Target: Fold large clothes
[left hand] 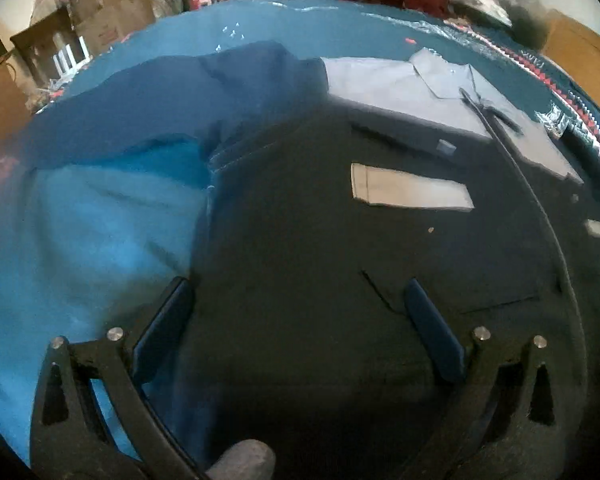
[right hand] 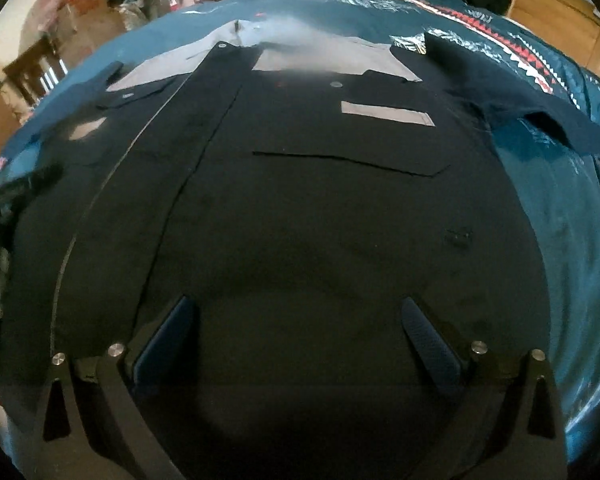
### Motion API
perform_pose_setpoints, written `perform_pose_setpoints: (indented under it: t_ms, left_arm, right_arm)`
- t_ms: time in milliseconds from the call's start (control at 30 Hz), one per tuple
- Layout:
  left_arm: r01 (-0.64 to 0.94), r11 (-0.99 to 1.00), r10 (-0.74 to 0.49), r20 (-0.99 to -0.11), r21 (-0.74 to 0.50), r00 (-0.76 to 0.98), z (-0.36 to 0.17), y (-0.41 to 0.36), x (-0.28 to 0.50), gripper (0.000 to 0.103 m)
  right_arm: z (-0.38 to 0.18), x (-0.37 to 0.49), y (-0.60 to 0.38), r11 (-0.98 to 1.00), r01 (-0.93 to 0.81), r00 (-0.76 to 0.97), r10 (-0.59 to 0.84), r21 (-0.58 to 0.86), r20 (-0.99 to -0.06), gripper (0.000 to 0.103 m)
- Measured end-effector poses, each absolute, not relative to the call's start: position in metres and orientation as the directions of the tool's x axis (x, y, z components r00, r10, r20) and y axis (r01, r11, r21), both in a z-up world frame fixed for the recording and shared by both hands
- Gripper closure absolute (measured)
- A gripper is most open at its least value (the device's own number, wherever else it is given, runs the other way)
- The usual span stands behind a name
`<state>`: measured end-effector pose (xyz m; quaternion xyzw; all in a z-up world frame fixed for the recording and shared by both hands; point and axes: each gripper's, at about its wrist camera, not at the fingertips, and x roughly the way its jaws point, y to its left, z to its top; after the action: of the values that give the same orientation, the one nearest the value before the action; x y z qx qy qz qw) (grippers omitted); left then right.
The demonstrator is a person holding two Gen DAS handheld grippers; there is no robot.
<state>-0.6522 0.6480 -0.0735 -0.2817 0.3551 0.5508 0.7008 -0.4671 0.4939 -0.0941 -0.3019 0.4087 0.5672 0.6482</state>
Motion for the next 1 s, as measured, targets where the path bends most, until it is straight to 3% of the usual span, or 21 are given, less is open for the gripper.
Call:
perform_pose_setpoints:
  t_ms: [200, 367, 600, 767, 833, 1000]
  left_arm:
    - [-0.97, 0.238, 0.582, -0.793, -0.046, 0.181, -0.071, 0.64, -0.665, 0.0]
    - [-0.973, 0.226, 0.584, -0.795, -0.039, 0.167, -0.071, 0.634, -0.664, 0.0]
    - [-0.977, 0.209, 0.589, -0.792, -0.046, 0.163, -0.073, 0.63, -0.666, 0.0]
    - [-0.98, 0.196, 0.592, -0.791, -0.046, 0.155, -0.073, 0.628, -0.669, 0.0]
    - [-0.981, 0.191, 0.592, -0.792, -0.04, 0.148, -0.073, 0.628, -0.669, 0.0]
    - [-0.982, 0.187, 0.589, -0.796, -0.032, 0.138, -0.074, 0.632, -0.671, 0.0]
  right_arm:
    - [-0.065, -0.46, 0.495, 0.139, -0.985, -0.031, 0.453, 0.105, -0.891, 0.0]
    - [-0.022, -0.401, 0.49, 0.195, -0.951, -0.111, 0.512, 0.241, -0.852, 0.004]
    - [0.043, -0.186, 0.493, 0.461, -0.816, 0.039, 0.645, 0.348, -0.763, 0.004]
    - [0.033, -0.013, 0.5, 0.611, -0.614, 0.058, 0.667, 0.5, -0.743, 0.013]
    - [0.022, 0.039, 0.5, 0.638, -0.514, 0.049, 0.689, 0.573, -0.723, 0.023]
    - [-0.009, 0.097, 0.519, 0.664, -0.455, 0.04, 0.681, 0.593, -0.732, 0.026]
